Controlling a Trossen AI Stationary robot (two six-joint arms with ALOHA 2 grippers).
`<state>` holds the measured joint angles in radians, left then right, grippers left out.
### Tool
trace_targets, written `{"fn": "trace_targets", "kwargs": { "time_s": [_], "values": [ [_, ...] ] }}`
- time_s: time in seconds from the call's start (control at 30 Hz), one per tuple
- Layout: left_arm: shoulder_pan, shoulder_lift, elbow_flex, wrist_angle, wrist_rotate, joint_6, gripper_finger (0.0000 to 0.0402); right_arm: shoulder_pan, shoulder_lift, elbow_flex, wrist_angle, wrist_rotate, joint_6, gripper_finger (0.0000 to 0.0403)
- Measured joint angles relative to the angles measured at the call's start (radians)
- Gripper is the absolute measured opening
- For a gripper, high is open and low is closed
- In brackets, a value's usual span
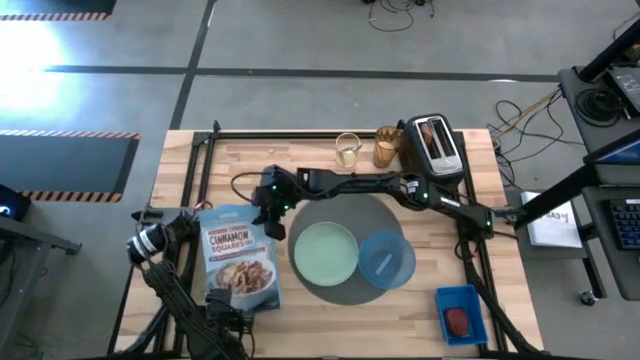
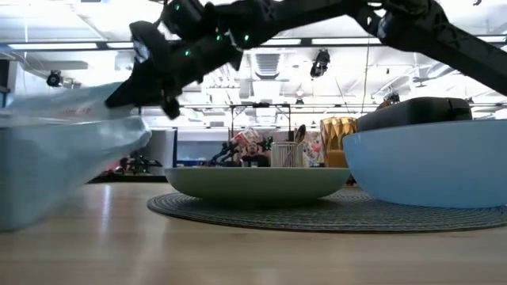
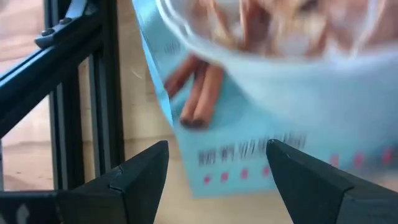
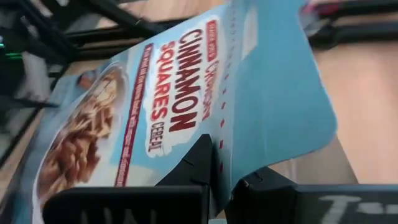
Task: Arrange a breakfast setting
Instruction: Pour the cereal from the cereal box into the blue bowl
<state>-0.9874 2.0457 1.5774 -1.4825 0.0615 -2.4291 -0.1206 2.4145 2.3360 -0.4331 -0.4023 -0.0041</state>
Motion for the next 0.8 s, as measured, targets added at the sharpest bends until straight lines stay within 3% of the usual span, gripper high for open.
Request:
{"fn": "trace_targets", "kwargs": {
  "time_s": [0.3,0.6,0.8],
  "values": [
    [-0.002,0.002,0.030,-0.015,-0.051,0.015,0.0260,-0.007,-0.096,0.000,-0.024,0.316,-0.148,0.0007],
    [-0.002,0.017,0.028,-0.020,-0.094,0.012,0.0260,0.010,-0.109,0.000,-0.040,0.322,-0.168,0.0007],
    [-0.005,0.072,0.015,0.102,-0.070,0.008,0.0260,0.050,-0.137,0.000,-0.038,0.526,-0.291,0.0008]
  ]
}}
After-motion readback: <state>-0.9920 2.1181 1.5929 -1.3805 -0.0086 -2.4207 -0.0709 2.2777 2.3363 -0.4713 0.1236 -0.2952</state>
